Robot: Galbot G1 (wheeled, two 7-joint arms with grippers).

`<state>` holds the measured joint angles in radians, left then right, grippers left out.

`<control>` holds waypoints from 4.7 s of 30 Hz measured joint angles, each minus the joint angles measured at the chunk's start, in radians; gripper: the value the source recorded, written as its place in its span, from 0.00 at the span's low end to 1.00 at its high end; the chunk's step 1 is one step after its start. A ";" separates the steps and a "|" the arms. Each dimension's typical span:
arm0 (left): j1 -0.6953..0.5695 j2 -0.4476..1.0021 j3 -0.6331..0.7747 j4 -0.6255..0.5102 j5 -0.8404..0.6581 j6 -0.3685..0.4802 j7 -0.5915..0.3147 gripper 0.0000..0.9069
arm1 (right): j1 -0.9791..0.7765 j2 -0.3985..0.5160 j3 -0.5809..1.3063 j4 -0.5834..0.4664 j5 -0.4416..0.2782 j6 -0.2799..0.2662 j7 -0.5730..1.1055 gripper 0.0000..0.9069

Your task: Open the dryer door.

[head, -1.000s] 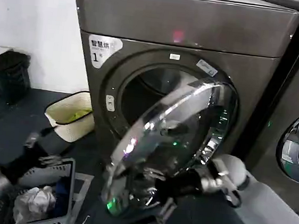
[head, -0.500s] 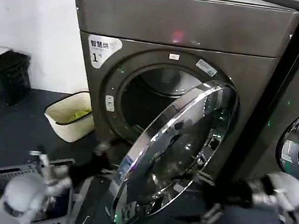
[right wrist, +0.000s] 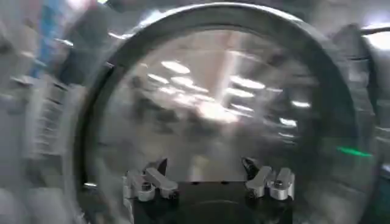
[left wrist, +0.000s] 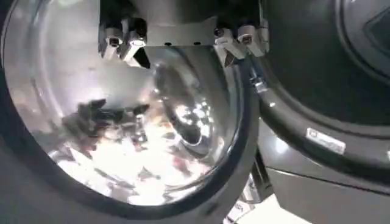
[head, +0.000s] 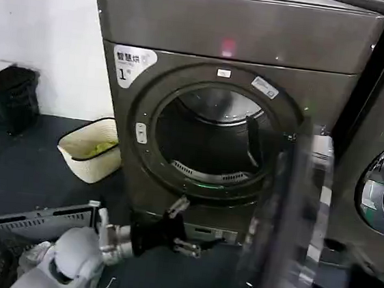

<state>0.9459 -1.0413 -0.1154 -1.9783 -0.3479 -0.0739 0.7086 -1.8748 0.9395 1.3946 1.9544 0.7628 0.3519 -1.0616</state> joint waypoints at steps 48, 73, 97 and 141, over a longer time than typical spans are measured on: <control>-0.606 -0.563 0.611 0.621 0.135 0.026 -0.251 1.00 | 0.019 0.670 0.905 -0.292 -0.722 -0.376 1.370 1.00; -0.595 -0.567 0.579 0.633 0.061 0.096 -0.226 1.00 | 0.029 0.634 0.881 -0.313 -0.751 -0.356 1.341 1.00; -0.121 0.407 0.242 -0.151 -0.008 0.407 -0.379 1.00 | 0.081 0.500 0.713 -0.313 -0.736 -0.356 1.293 1.00; 0.263 0.822 -0.329 0.271 -1.944 0.810 -1.490 1.00 | 0.151 0.404 0.606 -0.467 -0.615 -0.202 1.209 1.00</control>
<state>1.2086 -0.2190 -0.4446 -1.7073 -2.2923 0.7362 -0.7816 -1.7238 1.3438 2.0006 1.4873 0.1481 0.1495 0.1475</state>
